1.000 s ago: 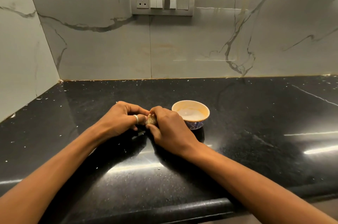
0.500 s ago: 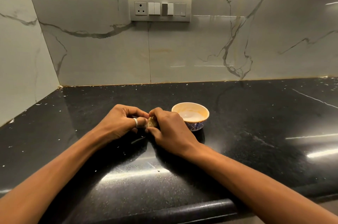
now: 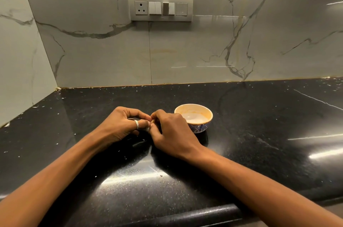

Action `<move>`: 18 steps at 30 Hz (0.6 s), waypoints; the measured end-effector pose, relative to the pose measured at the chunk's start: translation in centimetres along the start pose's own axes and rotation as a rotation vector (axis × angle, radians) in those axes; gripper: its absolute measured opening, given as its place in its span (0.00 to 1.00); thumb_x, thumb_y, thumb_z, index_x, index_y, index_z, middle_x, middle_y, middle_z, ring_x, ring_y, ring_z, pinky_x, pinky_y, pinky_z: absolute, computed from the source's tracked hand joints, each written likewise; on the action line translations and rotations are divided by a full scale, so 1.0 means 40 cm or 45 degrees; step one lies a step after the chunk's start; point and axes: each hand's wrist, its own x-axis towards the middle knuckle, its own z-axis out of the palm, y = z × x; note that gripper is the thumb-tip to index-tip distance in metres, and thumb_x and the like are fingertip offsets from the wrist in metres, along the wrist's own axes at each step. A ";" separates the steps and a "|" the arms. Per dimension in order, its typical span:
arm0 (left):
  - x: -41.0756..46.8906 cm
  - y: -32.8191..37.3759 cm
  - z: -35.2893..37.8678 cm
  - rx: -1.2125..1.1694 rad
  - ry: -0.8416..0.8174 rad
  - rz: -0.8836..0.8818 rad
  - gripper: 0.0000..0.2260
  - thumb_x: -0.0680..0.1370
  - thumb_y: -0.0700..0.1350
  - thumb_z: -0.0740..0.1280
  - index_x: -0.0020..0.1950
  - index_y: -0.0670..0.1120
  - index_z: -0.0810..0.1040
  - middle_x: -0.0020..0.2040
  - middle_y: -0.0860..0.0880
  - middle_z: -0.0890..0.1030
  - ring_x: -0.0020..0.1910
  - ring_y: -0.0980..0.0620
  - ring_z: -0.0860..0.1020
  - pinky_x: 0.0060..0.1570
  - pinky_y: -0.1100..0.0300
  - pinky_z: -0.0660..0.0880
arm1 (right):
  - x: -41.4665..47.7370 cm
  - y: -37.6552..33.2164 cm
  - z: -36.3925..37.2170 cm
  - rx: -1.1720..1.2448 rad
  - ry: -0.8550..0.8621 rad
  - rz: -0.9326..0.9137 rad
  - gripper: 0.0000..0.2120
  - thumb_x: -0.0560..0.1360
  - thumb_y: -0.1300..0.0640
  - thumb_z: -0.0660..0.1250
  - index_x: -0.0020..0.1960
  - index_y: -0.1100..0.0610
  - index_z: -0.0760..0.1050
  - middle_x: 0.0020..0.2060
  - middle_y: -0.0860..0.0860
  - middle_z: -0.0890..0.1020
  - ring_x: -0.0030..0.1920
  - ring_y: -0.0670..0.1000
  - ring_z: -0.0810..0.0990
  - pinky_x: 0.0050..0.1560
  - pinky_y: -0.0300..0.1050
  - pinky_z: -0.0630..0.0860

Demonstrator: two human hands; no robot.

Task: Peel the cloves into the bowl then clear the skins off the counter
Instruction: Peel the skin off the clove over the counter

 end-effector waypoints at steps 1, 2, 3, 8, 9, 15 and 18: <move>-0.001 0.001 0.000 -0.002 0.001 -0.004 0.05 0.75 0.37 0.74 0.45 0.46 0.87 0.45 0.42 0.86 0.50 0.40 0.84 0.57 0.44 0.78 | 0.001 -0.002 0.001 -0.010 0.012 0.012 0.10 0.78 0.54 0.64 0.55 0.58 0.78 0.43 0.55 0.85 0.40 0.54 0.81 0.42 0.55 0.79; -0.002 0.002 0.000 -0.003 0.000 -0.009 0.05 0.75 0.37 0.74 0.45 0.46 0.87 0.45 0.42 0.86 0.49 0.42 0.84 0.57 0.44 0.78 | 0.003 -0.005 0.002 -0.021 0.025 0.025 0.10 0.78 0.54 0.64 0.55 0.58 0.78 0.42 0.56 0.85 0.40 0.55 0.81 0.42 0.55 0.79; -0.003 0.002 0.000 -0.010 -0.001 -0.015 0.05 0.75 0.37 0.74 0.45 0.46 0.88 0.45 0.42 0.86 0.48 0.44 0.84 0.57 0.44 0.78 | 0.005 -0.009 0.003 -0.034 0.036 0.036 0.10 0.77 0.54 0.64 0.54 0.58 0.79 0.42 0.56 0.85 0.40 0.56 0.81 0.42 0.55 0.79; -0.001 -0.002 0.001 -0.070 0.014 -0.029 0.07 0.76 0.33 0.71 0.43 0.43 0.87 0.46 0.38 0.85 0.45 0.46 0.82 0.54 0.50 0.80 | 0.017 -0.023 0.006 -0.106 0.058 0.046 0.11 0.75 0.53 0.65 0.52 0.58 0.81 0.39 0.57 0.84 0.38 0.57 0.81 0.40 0.53 0.79; 0.000 -0.003 0.002 -0.075 0.017 -0.027 0.07 0.76 0.33 0.71 0.42 0.43 0.87 0.46 0.37 0.85 0.44 0.47 0.82 0.50 0.54 0.80 | 0.017 -0.023 0.008 -0.115 0.062 0.048 0.11 0.75 0.53 0.64 0.51 0.57 0.81 0.39 0.57 0.84 0.38 0.57 0.81 0.40 0.54 0.79; 0.004 -0.009 0.002 -0.091 0.027 -0.022 0.05 0.76 0.32 0.71 0.44 0.38 0.86 0.49 0.33 0.83 0.45 0.45 0.81 0.50 0.55 0.80 | 0.015 -0.022 0.010 -0.051 0.079 0.104 0.10 0.74 0.52 0.66 0.50 0.56 0.83 0.39 0.56 0.85 0.38 0.57 0.81 0.41 0.53 0.78; 0.003 -0.007 0.004 -0.075 0.029 -0.023 0.05 0.76 0.32 0.71 0.43 0.39 0.86 0.50 0.33 0.83 0.46 0.45 0.81 0.58 0.46 0.77 | 0.013 -0.022 0.003 0.002 0.086 0.122 0.10 0.74 0.53 0.67 0.49 0.55 0.84 0.39 0.55 0.86 0.38 0.55 0.82 0.41 0.52 0.78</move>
